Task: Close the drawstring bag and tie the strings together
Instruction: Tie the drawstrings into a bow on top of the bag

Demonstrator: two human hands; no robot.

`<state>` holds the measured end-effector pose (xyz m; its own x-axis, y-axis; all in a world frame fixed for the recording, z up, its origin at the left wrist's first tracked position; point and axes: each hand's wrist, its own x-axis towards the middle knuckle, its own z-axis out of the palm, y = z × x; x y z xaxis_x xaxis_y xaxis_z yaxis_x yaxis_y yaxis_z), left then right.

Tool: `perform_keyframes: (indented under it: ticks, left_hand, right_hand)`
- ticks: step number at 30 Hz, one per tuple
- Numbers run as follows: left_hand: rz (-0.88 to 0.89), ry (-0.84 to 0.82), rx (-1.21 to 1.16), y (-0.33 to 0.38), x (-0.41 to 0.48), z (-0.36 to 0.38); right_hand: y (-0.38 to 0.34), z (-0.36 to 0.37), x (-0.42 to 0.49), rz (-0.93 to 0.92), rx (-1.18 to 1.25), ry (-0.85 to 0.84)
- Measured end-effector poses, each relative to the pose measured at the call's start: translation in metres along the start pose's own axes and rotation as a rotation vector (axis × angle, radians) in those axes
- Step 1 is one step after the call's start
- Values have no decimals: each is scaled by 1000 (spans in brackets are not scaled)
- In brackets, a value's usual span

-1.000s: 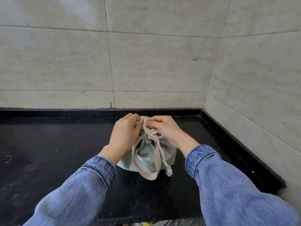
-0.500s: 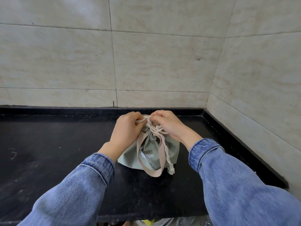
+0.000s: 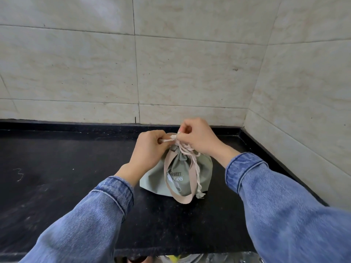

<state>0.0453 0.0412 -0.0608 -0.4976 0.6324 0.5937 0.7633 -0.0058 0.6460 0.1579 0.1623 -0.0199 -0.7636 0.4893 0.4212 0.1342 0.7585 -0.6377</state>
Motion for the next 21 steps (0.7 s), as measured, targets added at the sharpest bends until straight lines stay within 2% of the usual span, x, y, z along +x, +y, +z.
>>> perform_keyframes:
  ticks: [3,6,8,10,12,13,14,17,18,21]
  left_hand:
    - [-49,-37,-60,0,-2,0]
    - [-72,-51,-64,0,-1,0]
    - [-103,-52,-85,-2,1,-2]
    - [-128,-58,-93,-4,2,-4]
    - [-133,-70,-85,-4,1,-4]
    - [-131,-74,-83,-3,0,-3]
    - [-131,-74,-86,-2,-1,-2]
    - [-143,-68,-100,1,-1,-2]
    - [-148,-70,-106,1,-2,-2]
    - [-168,-87,-134,1,-2,-6]
  right_hand:
    - [0,4,-3,157,212,51]
    - [-3,-2,-1,126,120,38]
    - [-7,-9,-2,-83,-236,-60]
    - [-12,-12,-5,-405,-714,-163]
    - [-14,-16,-6,-586,-954,-239]
    - [-12,-17,-6,-577,-956,-236]
    - [-11,-16,-7,-468,-818,-201]
    - [-14,-9,-7,-7,-180,-54]
    - [-13,-7,-8,77,-82,-49]
    - [-12,-6,-7,98,-171,-115]
